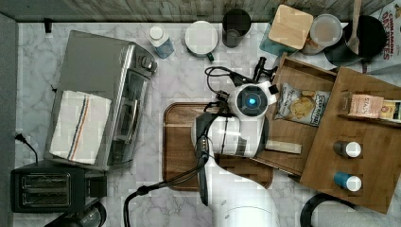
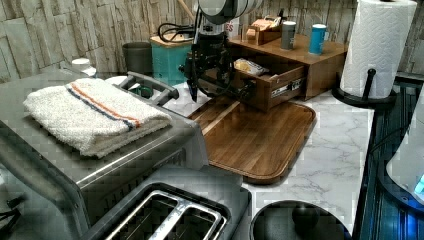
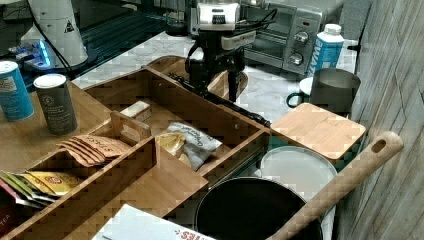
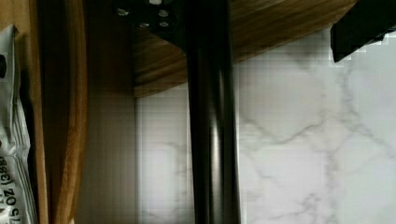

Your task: Open the drawer.

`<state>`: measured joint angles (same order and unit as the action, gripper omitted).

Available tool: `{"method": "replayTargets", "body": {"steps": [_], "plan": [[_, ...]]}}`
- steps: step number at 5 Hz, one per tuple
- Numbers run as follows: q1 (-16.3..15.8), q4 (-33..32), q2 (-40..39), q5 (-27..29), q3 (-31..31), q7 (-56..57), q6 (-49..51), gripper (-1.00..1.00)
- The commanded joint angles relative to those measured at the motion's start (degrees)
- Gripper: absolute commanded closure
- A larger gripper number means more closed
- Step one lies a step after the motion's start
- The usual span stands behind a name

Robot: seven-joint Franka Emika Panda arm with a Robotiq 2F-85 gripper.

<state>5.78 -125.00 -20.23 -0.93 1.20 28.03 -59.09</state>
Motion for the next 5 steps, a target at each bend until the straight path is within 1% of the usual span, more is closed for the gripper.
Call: {"method": "replayTargets", "body": {"steps": [1, 2, 5], "plan": [[-10.04, 7.96, -1.55, 1.18, -7.53, -8.98, -4.90, -1.00], [-13.09, 9.83, -2.82, -4.43, -5.50, -13.29, -6.22, -1.00], [-11.55, 9.84, -2.87, -5.72, -7.04, -14.18, -6.18, -1.00]]}}
